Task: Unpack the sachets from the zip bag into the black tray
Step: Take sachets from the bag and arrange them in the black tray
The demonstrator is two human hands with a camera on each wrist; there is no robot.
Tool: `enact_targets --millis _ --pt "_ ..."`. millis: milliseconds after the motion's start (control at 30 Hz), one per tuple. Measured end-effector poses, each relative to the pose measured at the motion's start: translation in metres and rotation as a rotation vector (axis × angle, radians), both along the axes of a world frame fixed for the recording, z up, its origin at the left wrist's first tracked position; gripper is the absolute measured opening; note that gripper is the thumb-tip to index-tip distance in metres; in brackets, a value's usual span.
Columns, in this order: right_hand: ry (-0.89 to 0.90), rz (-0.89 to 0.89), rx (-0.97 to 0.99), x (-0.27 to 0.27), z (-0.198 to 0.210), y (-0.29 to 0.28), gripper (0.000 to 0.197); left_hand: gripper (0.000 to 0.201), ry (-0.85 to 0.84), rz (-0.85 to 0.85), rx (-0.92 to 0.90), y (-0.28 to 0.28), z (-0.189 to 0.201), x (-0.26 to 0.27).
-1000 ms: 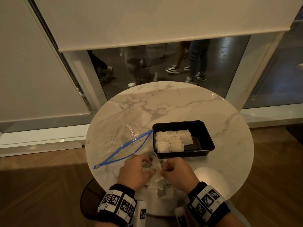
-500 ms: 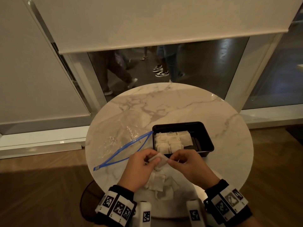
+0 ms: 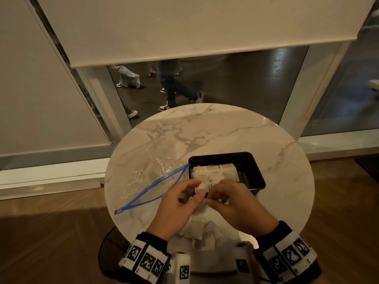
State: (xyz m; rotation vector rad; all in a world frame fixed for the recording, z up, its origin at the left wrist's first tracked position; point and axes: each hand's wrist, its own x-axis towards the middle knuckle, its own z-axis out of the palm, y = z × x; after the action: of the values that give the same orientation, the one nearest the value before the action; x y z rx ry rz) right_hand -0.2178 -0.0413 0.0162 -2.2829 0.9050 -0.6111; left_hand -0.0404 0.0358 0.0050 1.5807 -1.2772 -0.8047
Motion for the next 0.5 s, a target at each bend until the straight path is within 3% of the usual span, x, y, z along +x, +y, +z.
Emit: enact_targets --millis 167,500 --pt "0.011 -0.015 -0.017 0.009 -0.004 0.002 0.011 0.017 0.021 -0.098 0.007 0.0 -0.002 -0.004" --pt "-0.237 -0.1 0.129 0.008 -0.011 -0.001 0.024 0.008 0.07 0.012 -0.084 -0.002 -0.004 -0.001"
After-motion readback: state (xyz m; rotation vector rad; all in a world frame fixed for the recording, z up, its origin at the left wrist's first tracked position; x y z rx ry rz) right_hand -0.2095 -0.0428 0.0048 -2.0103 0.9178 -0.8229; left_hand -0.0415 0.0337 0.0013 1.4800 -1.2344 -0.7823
